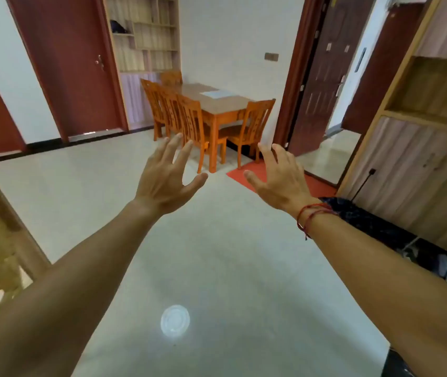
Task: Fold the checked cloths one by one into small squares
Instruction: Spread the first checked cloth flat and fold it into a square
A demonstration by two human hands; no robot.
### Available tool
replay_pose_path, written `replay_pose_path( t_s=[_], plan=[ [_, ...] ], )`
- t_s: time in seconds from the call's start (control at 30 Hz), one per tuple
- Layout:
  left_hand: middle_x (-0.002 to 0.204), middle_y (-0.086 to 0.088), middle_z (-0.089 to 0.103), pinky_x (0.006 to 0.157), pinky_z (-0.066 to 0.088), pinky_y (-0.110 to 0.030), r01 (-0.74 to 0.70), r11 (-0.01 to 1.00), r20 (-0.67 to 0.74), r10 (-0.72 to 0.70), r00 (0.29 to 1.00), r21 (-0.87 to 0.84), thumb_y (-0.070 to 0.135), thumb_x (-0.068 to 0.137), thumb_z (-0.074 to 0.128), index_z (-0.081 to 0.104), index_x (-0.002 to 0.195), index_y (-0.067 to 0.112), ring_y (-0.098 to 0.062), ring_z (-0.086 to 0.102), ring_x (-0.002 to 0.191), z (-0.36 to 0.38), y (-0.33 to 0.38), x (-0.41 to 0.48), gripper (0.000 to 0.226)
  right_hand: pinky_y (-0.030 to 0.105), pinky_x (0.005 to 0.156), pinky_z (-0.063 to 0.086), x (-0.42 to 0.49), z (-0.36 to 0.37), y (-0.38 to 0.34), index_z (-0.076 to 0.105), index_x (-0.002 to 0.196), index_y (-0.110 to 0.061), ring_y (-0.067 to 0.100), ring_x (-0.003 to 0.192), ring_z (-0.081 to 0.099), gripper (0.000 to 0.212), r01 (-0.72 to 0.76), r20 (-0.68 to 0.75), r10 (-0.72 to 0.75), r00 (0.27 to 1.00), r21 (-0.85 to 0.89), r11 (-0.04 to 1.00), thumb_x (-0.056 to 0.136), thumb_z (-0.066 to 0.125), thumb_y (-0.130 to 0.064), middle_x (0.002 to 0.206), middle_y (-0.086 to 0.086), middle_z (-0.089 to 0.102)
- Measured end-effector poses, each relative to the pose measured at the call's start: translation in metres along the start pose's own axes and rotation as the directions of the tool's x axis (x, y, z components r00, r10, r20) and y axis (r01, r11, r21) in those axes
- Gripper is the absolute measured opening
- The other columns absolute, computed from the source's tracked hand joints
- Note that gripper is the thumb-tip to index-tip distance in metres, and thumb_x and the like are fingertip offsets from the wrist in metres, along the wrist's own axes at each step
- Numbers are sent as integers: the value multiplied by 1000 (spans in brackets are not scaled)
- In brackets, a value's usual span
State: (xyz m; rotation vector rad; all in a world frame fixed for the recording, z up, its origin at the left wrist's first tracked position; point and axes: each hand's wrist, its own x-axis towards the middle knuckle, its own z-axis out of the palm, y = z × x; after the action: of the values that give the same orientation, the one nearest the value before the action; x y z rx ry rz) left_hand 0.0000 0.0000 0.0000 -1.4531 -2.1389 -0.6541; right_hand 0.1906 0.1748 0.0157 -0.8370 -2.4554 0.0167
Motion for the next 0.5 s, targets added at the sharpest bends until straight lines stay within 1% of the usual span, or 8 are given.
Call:
replay_pose_path(
  t_s=[0.1, 0.2, 0.43, 0.5],
  plan=[
    [158, -12, 25, 113, 27, -51, 29, 999, 37, -30, 999, 20, 67, 89, 34, 31, 149, 16, -33, 21, 145, 31, -34, 23, 79, 46, 101, 34, 38, 37, 0, 28, 146, -26, 28, 127, 39, 70, 5, 10, -5, 1000, -46, 999, 88, 41, -63, 144, 8, 37],
    [158, -13, 25, 114, 24, -49, 25, 1000, 75, -26, 997, 15, 67, 89, 32, 31, 149, 14, -34, 20, 145, 64, -63, 47, 80, 47, 102, 33, 70, 72, 2, 27, 148, -24, 30, 129, 37, 70, -24, 79, 30, 996, -72, 997, 89, 39, -62, 146, 9, 35],
    [158, -13, 25, 115, 24, -49, 30, 999, 150, -24, 988, -37, 69, 88, 28, 31, 149, 15, -33, 19, 146, 123, -107, 111, 82, 47, 107, 29, 135, 126, 15, 26, 149, -24, 31, 134, 31, 70, -83, 145, 97, 985, -104, 991, 91, 40, -60, 152, 12, 29],
    [158, -12, 24, 114, 25, -48, 23, 999, 149, -18, 989, -37, 69, 88, 30, 31, 149, 15, -33, 19, 146, 139, -117, 129, 82, 48, 107, 29, 155, 138, 23, 26, 149, -24, 31, 134, 32, 71, -102, 143, 116, 983, -103, 990, 90, 40, -62, 151, 12, 30]
  ],
)
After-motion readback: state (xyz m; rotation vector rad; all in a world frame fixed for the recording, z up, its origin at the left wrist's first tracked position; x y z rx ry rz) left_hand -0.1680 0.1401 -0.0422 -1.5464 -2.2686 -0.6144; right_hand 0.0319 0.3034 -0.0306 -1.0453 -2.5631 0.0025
